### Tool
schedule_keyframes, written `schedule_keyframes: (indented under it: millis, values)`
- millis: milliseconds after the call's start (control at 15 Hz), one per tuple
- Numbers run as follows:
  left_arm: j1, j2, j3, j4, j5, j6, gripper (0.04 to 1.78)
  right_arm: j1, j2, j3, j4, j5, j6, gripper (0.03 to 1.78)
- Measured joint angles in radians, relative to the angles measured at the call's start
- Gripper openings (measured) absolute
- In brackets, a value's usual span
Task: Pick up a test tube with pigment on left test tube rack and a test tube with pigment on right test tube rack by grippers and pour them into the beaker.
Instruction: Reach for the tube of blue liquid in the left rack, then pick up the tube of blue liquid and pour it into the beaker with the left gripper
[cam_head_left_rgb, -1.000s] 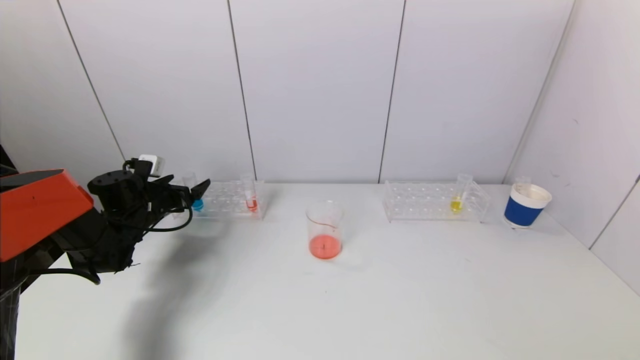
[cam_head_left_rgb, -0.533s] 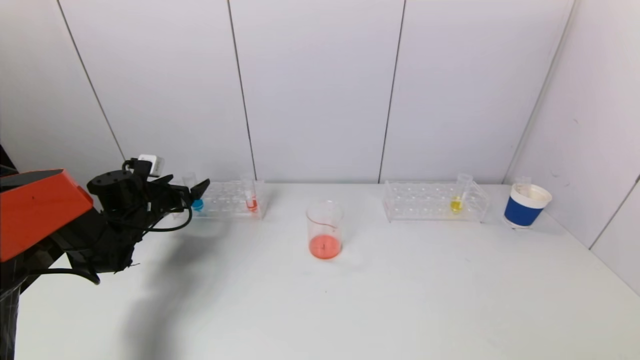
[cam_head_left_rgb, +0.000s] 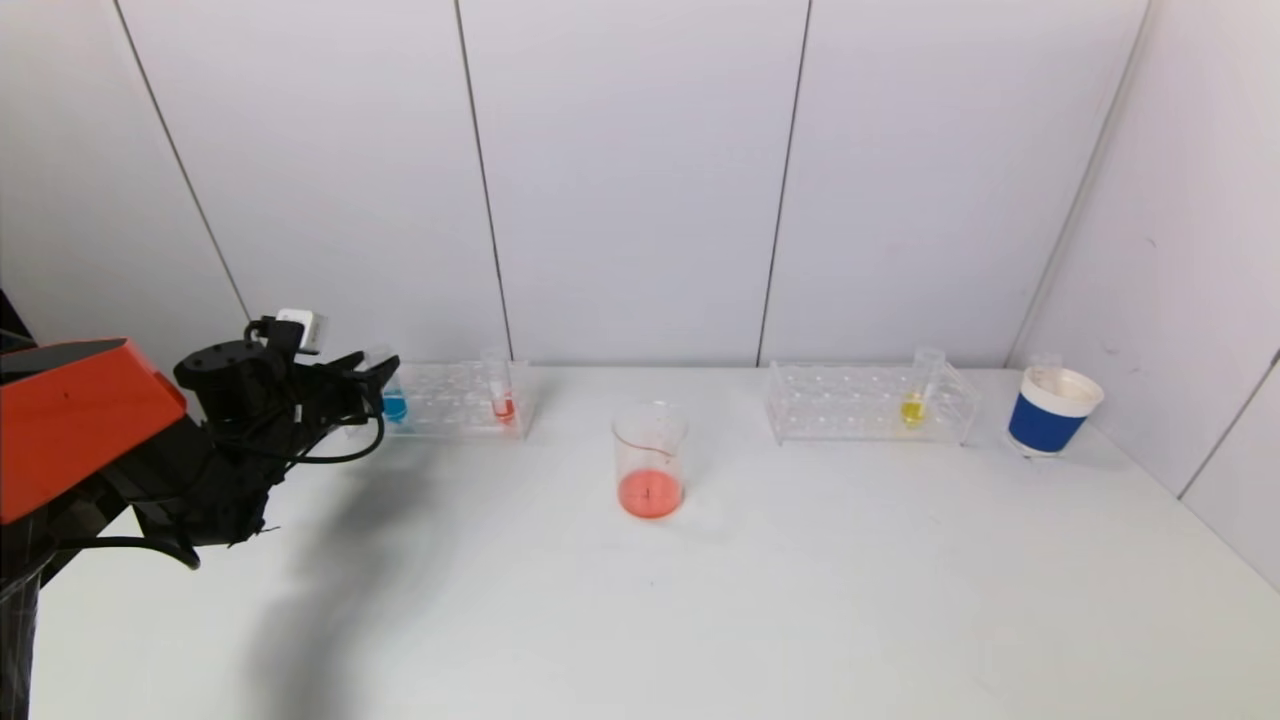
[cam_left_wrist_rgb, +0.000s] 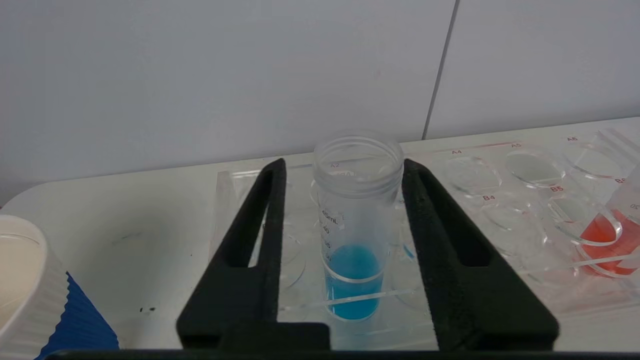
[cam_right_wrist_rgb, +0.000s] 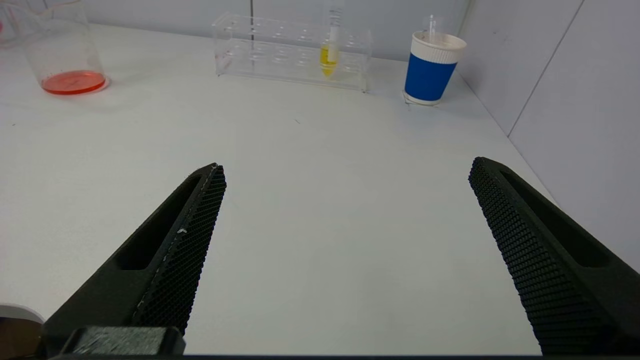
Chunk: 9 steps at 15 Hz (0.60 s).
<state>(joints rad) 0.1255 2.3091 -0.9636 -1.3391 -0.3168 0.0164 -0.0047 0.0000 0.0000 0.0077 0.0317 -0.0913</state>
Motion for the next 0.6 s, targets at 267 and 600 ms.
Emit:
schedule_keyframes:
  millis: [267,600]
  values:
    - [-0.001,0.001,-0.001,0.000,-0.001,0.000,0.42,0.000,0.000,0.000,0.000,0.000,0.000,1.77]
    - [-0.001,0.003,-0.001,0.000,0.000,0.000,0.42,0.000,0.000,0.000,0.000,0.000,0.000,1.77]
